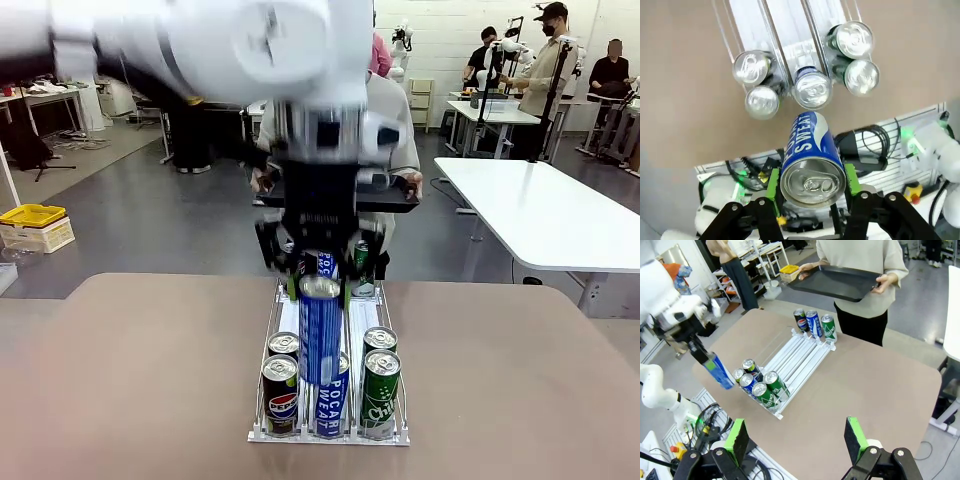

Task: Retrieve and hand over the desired beverage to the person.
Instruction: Pick up a can of the same type that the person held from the Automatic Can Dispenser.

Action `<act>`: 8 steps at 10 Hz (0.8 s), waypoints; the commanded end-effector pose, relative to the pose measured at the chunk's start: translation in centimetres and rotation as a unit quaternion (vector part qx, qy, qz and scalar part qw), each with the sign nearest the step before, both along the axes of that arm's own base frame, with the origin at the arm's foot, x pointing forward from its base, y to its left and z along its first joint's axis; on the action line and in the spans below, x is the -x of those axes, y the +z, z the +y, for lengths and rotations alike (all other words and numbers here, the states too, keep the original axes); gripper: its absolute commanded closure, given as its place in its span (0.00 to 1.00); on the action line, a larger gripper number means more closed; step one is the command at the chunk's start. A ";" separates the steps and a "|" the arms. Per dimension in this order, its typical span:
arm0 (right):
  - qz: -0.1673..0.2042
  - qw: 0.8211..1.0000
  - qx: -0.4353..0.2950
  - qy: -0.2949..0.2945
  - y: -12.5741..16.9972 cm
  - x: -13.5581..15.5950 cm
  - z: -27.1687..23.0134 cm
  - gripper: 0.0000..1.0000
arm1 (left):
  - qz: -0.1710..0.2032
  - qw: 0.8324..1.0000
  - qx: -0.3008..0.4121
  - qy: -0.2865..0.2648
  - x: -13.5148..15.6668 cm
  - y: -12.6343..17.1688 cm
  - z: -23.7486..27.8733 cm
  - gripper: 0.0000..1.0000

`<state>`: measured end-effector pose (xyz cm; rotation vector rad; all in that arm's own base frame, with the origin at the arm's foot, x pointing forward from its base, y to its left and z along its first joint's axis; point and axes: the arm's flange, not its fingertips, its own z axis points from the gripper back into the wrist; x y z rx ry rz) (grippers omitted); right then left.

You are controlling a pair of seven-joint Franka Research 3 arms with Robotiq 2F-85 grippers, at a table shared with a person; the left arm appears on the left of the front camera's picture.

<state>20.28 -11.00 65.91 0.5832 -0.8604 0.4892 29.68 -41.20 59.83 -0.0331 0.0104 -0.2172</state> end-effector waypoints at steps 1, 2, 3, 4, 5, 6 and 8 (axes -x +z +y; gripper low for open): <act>-0.005 1.000 -0.009 0.016 -0.1 0.0 0.1 0.00 | -0.017 1.000 0.019 -0.001 -0.5 5.2 0.1 0.98; -0.005 1.000 -0.009 0.016 -0.1 0.0 0.1 0.00 | -0.036 0.999 0.023 0.009 -0.5 8.1 0.0 0.98; -0.005 1.000 -0.009 0.016 -0.1 0.0 0.1 0.00 | -0.049 0.998 0.023 0.024 -1.0 10.2 -0.2 0.98; -0.005 1.000 -0.009 0.016 -0.1 0.0 0.1 0.00 | -0.061 0.997 0.022 0.043 -2.2 11.9 -0.3 0.98; -0.005 1.000 -0.009 0.016 -0.1 0.0 0.1 0.00 | -0.062 0.997 0.018 0.050 -3.5 13.0 -0.5 0.98; -0.005 1.000 -0.009 0.016 -0.1 0.0 0.1 0.00 | -0.063 0.997 0.007 0.052 -5.1 13.7 -0.6 0.98; -0.005 1.000 -0.009 0.016 -0.1 0.0 0.1 0.00 | -0.058 0.997 -0.013 0.053 -7.5 13.6 -1.0 0.98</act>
